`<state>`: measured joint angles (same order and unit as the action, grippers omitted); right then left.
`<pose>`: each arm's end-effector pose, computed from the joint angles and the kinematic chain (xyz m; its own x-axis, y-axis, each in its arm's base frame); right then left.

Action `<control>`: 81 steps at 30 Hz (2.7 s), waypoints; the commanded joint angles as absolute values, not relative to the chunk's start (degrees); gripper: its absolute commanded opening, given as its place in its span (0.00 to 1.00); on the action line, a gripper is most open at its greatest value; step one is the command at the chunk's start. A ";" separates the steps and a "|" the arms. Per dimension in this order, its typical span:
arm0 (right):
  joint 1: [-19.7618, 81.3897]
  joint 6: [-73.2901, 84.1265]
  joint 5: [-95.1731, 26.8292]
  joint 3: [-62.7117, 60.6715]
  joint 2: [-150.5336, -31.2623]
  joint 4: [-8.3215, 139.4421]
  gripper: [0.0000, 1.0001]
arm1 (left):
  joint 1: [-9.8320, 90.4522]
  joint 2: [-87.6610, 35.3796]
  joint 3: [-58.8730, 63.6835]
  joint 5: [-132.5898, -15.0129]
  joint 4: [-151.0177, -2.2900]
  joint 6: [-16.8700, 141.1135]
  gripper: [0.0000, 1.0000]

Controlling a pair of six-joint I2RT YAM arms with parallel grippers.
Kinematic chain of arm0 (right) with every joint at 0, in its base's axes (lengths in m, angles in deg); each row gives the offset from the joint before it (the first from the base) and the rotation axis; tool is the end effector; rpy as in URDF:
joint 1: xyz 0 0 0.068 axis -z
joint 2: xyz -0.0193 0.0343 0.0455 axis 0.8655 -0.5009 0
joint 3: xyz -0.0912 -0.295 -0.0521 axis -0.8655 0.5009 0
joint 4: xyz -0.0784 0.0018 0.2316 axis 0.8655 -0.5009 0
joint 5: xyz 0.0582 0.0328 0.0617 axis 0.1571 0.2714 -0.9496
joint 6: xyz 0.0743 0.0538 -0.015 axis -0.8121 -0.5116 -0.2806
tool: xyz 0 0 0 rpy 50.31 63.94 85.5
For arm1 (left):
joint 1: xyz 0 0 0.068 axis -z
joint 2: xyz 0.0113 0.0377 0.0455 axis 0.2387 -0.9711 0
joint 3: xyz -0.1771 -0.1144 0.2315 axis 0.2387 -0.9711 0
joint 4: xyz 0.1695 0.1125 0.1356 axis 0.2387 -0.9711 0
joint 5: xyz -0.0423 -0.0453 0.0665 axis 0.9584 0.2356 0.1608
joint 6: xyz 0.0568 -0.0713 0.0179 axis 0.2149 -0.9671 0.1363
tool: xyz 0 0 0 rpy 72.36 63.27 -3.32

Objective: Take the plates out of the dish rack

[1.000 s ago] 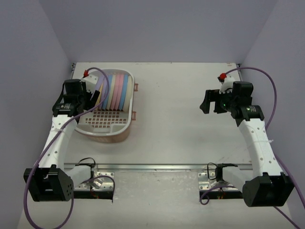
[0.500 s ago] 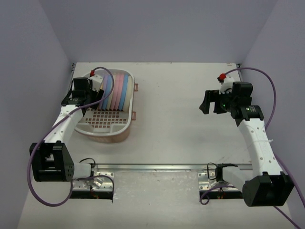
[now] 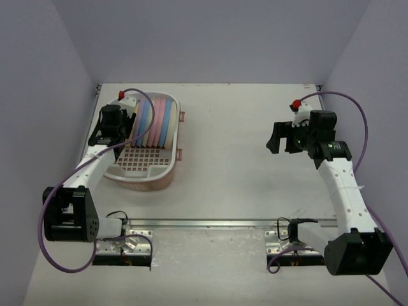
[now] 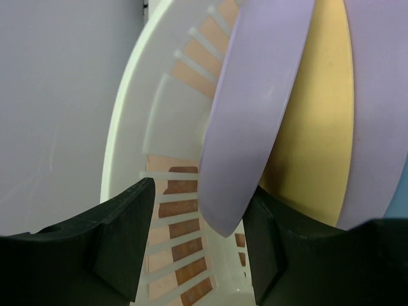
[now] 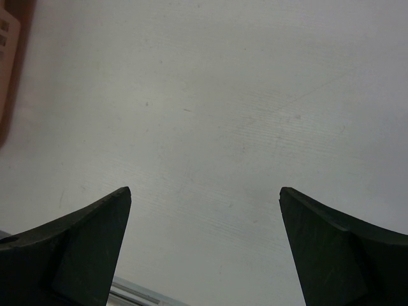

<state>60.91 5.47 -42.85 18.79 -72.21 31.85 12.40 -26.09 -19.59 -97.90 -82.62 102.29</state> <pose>0.2277 0.0195 0.3169 -0.6729 0.1244 -0.7292 -0.1178 0.9552 0.2716 0.3079 0.0304 0.2919 -0.5517 0.4469 -0.7042 0.0020 0.8450 0.5347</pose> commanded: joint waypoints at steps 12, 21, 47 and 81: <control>60.82 5.46 -42.61 19.75 -71.71 34.52 0.99 | 18.51 -31.39 -23.33 -107.39 -63.34 103.80 0.44; 60.82 5.45 -43.04 20.19 -71.36 34.52 0.99 | 19.16 -33.94 -22.79 -113.64 -60.58 106.44 0.14; 60.82 4.57 -47.69 17.95 -70.94 34.01 0.99 | 26.13 -21.82 -5.54 -127.80 -65.58 118.28 0.00; 50.28 -3.19 -81.39 4.78 -76.43 46.48 0.83 | 26.20 -19.37 2.48 -24.06 -117.25 76.25 0.00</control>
